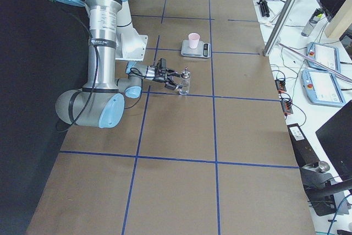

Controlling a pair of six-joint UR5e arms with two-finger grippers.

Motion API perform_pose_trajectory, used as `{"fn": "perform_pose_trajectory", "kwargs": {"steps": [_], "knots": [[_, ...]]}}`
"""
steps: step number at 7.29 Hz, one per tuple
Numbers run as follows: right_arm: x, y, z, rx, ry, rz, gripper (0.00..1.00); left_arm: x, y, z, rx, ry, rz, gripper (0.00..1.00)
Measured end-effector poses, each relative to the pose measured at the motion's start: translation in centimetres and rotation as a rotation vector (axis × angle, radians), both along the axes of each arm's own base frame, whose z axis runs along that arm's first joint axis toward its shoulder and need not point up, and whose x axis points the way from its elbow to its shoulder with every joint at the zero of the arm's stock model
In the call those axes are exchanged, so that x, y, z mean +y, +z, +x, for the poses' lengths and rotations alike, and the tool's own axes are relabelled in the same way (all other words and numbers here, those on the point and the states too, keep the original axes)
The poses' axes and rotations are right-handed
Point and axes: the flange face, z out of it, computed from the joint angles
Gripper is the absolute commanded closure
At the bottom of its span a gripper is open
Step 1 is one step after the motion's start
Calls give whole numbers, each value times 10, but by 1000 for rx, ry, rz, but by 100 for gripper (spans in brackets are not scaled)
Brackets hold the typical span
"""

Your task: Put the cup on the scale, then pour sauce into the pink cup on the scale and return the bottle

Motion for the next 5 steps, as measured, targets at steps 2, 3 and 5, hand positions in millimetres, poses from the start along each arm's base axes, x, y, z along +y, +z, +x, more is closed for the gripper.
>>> {"fn": "perform_pose_trajectory", "kwargs": {"steps": [2,3,5], "knots": [[10,5,1,11,-6,10,0,0,1,0,0,0,-1,0],[18,7,2,-3,-12,19,0,0,1,0,0,1,-1,0],[46,14,17,-84,-38,48,0,0,0,0,0,1,1,0]]}}
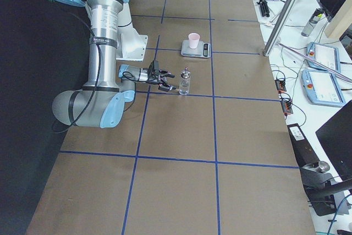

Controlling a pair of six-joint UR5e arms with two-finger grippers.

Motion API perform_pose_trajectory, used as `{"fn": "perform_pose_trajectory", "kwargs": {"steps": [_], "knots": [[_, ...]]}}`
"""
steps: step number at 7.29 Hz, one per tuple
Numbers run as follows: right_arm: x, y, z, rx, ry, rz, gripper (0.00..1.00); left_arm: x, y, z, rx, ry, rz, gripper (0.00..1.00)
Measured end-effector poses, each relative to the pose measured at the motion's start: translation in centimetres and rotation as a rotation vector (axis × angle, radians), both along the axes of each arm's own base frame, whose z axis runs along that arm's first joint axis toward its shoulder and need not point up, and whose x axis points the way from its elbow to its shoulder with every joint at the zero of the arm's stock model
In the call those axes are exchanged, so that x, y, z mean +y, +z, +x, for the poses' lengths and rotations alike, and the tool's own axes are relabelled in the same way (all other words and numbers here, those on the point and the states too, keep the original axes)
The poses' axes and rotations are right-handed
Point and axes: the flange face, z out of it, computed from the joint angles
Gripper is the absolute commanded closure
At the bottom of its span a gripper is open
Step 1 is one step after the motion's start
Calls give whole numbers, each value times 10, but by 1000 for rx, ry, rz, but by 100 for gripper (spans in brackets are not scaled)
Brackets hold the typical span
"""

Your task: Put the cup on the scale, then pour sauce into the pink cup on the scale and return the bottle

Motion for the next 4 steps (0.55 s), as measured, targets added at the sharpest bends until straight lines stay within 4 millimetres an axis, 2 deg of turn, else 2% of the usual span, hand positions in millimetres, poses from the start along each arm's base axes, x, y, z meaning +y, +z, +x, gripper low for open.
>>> {"fn": "perform_pose_trajectory", "kwargs": {"steps": [2,4], "knots": [[14,12,21,-45,-21,12,0,0,-1,0,0,0,3,0],[13,31,46,-51,-34,14,0,0,-3,0,0,0,5,0]]}}
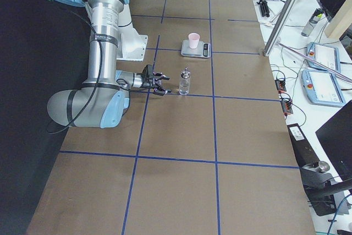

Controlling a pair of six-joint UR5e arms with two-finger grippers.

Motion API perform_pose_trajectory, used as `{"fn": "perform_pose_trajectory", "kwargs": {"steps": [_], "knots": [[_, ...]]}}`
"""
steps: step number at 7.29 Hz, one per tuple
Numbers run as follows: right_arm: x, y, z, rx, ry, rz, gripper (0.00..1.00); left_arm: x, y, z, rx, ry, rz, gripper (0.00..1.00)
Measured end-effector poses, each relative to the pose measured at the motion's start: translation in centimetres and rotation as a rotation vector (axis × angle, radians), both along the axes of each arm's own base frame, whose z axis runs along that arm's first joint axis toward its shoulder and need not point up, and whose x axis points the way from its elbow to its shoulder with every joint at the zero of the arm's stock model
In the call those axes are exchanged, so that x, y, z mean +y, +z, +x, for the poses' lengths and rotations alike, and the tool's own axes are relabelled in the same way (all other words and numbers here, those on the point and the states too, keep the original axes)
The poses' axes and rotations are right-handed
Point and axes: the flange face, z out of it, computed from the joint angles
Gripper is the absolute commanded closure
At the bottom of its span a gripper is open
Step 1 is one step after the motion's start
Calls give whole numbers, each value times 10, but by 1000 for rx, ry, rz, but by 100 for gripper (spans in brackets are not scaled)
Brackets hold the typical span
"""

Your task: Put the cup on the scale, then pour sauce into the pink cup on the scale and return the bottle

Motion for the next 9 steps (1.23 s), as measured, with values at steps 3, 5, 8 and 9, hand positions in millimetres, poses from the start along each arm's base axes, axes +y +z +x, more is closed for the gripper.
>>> {"fn": "perform_pose_trajectory", "kwargs": {"steps": [3,5,8,9], "knots": [[-29,28,43,11,-38,-25,0,0,-1,0,1,0,1,0],[-83,40,75,64,-57,-80,0,0,-1,0,1,0,1,0],[-191,44,118,132,-128,-187,0,0,0,0,1,0,0,0],[-229,38,130,152,-165,-244,0,0,0,0,1,0,0,0]]}}
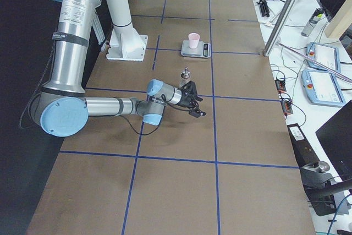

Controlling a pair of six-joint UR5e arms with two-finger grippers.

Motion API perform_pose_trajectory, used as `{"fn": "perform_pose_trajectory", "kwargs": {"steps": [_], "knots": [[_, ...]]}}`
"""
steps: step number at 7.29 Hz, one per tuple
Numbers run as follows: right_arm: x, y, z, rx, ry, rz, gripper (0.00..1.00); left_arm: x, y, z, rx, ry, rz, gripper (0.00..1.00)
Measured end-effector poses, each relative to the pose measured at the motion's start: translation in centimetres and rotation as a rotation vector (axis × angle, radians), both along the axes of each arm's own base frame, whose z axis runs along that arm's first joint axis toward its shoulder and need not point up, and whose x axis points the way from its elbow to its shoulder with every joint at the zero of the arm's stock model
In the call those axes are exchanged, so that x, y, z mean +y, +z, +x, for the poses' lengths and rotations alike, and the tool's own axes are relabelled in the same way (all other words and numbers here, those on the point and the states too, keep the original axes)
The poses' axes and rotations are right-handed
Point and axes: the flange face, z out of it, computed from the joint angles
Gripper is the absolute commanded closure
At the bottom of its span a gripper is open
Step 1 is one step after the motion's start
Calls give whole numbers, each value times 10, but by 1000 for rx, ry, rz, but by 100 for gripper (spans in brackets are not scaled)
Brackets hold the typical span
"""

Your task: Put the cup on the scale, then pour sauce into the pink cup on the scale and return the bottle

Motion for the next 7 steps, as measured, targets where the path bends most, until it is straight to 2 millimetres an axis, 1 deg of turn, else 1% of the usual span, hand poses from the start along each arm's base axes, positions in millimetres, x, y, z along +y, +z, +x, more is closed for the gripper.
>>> {"fn": "perform_pose_trajectory", "kwargs": {"steps": [1,2,3,4,5,6,7], "knots": [[-36,-8,18,13,-57,-80,0,0,0,0,0,0,0,0],[-70,-18,47,23,-137,-172,0,0,-1,0,0,0,2,0],[-100,-29,85,37,-211,-244,0,0,-2,0,0,0,6,0],[-124,-38,129,60,-273,-304,0,0,-4,0,0,0,10,0],[-143,-47,168,82,-323,-360,0,0,-6,0,0,0,13,0],[-158,-57,200,99,-375,-415,0,0,-6,0,0,0,14,0],[-169,-66,225,114,-436,-473,0,0,-6,0,0,0,15,0]]}}
